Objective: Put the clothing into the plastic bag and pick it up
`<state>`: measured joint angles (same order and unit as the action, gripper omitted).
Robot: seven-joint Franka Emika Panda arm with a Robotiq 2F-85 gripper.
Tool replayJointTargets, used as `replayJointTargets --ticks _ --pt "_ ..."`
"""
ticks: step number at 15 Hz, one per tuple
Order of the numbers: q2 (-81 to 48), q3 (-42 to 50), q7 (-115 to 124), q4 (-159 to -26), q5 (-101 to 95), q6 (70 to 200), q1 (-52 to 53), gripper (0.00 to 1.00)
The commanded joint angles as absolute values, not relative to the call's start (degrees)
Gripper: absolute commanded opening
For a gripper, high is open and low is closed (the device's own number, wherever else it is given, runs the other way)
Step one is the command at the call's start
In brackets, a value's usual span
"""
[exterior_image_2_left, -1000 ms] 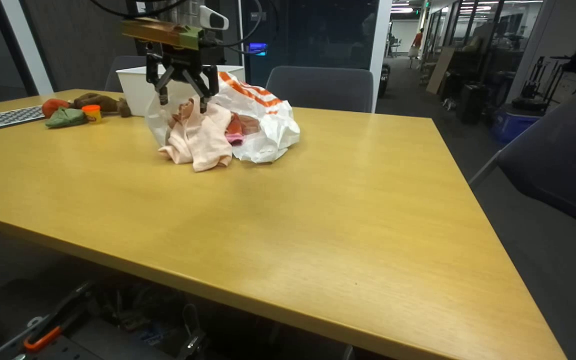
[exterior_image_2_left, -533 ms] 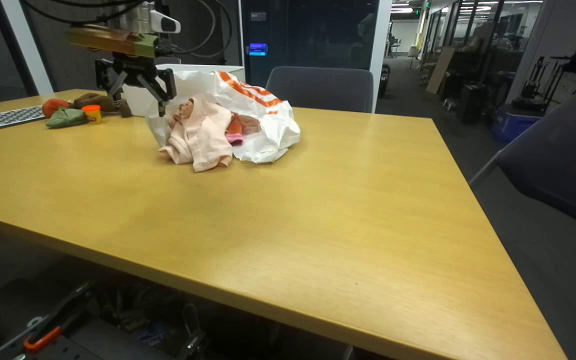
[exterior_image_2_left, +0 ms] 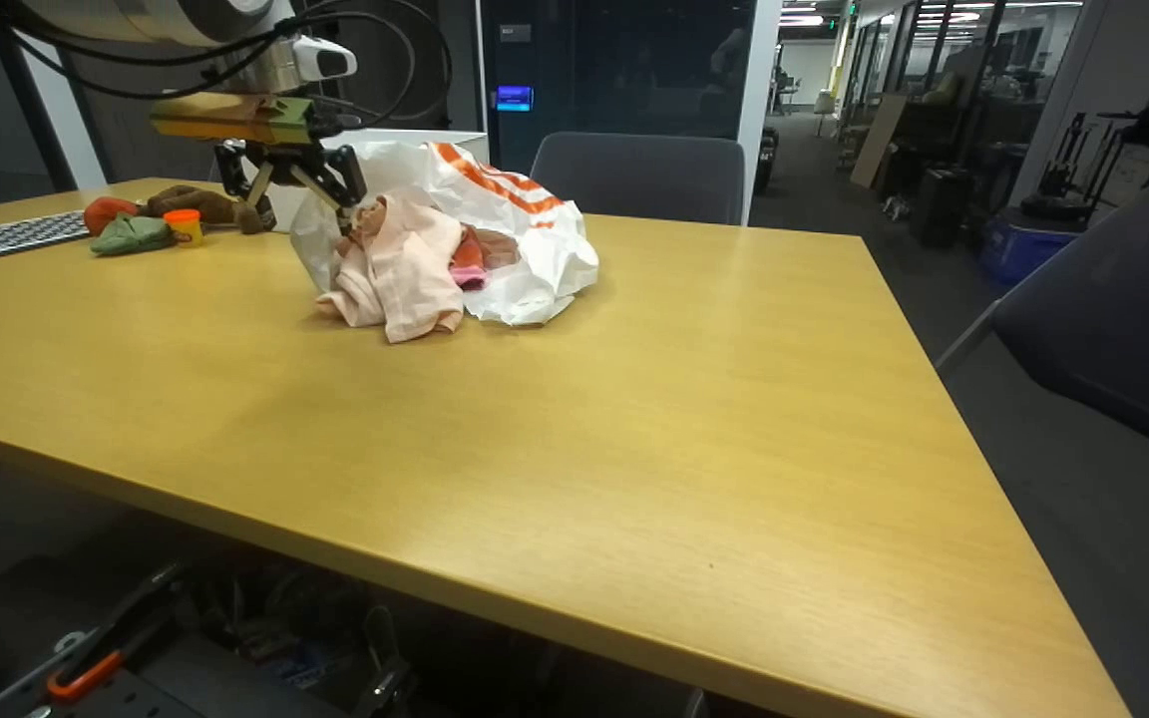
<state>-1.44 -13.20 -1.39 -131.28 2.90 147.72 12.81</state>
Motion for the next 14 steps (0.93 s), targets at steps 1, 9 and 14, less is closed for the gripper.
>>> replayJointTargets --ticks 1,9,14 --pt "-4.61 -13.02 2.98 -129.16 -0.09 149.34 13.18 1.00" --pt "-7.32 -13.58 2.84 -127.31 0.14 148.92 14.12 0.61" --pt "-7.68 -13.26 2.07 -127.74 -0.51 150.07 13.97 0.22"
